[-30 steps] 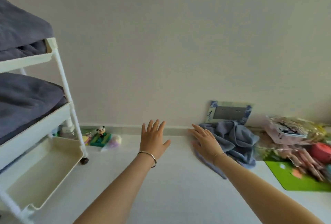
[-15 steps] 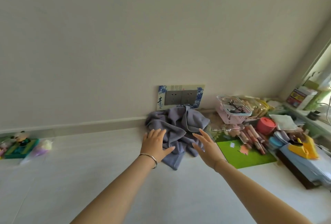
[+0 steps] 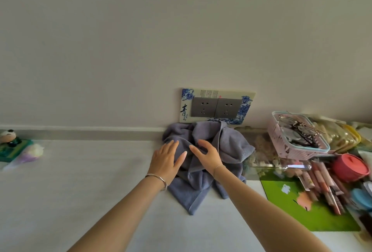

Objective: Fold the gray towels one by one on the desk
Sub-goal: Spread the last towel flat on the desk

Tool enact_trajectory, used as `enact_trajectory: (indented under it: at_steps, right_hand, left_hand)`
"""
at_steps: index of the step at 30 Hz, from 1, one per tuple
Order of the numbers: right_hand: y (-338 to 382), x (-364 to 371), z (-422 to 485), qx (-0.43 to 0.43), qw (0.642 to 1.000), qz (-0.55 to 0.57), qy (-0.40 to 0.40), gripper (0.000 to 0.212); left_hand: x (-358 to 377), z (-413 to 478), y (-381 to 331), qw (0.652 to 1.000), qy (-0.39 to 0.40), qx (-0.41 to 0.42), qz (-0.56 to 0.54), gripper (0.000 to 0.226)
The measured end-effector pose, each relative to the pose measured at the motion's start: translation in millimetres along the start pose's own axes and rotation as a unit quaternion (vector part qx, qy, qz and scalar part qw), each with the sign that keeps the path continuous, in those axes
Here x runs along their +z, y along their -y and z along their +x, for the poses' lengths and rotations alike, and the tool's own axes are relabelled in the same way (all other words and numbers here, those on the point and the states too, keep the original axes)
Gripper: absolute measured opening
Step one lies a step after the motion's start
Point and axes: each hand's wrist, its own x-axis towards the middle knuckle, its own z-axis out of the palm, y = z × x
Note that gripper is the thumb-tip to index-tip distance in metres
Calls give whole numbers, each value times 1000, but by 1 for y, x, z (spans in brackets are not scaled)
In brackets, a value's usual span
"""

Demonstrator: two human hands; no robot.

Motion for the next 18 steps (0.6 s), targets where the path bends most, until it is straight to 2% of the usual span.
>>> enact_trajectory:
  at_steps: [5, 7, 10, 13, 18]
  right_hand:
    - [-13, 7, 26, -12, 994, -91, -56, 20]
    - [-13, 8, 25, -29, 996, -68, -44, 9]
    - [-7, 3, 11, -60, 997, -39, 3, 14]
    - [-4, -9, 3, -79, 994, -75, 26, 7]
    - [-10, -17, -8, -29, 993, -105, 45, 32]
  left_hand:
    - [-1, 17, 3, 1000, -3, -5, -27, 119]
    - [1, 24, 5, 999, -1, 9, -33, 115]
    - [2, 28, 1, 998, 23, 41, -52, 93]
    - [2, 31, -2, 993, 51, 42, -94, 90]
    - [10, 27, -3, 993, 96, 47, -51, 62]
